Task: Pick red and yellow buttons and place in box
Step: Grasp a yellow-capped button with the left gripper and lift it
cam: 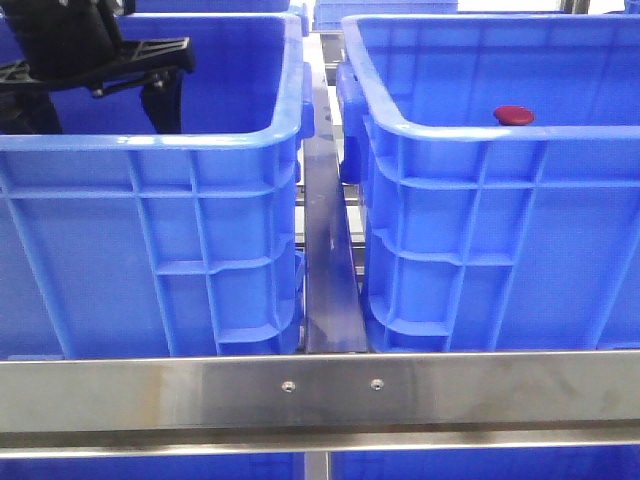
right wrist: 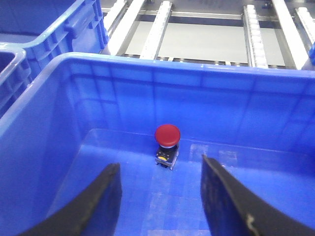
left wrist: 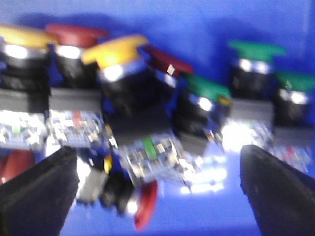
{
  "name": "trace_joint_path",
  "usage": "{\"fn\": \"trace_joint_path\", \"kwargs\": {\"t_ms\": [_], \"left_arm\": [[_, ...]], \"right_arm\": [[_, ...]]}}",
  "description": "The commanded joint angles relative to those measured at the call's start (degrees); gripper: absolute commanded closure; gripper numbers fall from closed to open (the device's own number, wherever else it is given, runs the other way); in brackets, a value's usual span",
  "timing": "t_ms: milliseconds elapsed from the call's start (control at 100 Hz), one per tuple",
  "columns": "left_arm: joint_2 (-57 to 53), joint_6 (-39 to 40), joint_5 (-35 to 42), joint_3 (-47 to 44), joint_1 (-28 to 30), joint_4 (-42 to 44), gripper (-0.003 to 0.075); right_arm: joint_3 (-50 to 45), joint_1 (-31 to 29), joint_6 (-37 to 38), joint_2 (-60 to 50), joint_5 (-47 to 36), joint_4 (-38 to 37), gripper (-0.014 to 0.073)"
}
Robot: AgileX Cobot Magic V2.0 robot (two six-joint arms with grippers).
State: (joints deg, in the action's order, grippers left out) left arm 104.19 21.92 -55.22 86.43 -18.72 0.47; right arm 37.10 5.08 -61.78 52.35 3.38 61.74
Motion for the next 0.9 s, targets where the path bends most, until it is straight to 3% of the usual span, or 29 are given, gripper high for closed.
{"fn": "trace_joint_path", "kwargs": {"t_ms": [0,700,790,890], "left_arm": [[-1.22,1.08,2.56,2.45,0.86,-0.47,0.0103],[2.28,0.86,3.26,3.32,2.84,-3.09,0.0106],[2.28,0.86,3.26,3.32,2.84,-3.09,0.0165],[2.28,0.86,3.51,3.32,2.84,-3.09,0.0345]], "right_arm": [[1.71,-0.35,-0.48,-0.87,-2.22,0.43,0.0200],[1.71,-0.35,-0.48,-0.87,-2.40,0.48,0.0200],[1.71,-0.35,-0.48,-0.87,-2.40,0.48,0.0200],[1.71,-0.35,-0.48,-0.87,-2.44,0.48,0.0200]]}}
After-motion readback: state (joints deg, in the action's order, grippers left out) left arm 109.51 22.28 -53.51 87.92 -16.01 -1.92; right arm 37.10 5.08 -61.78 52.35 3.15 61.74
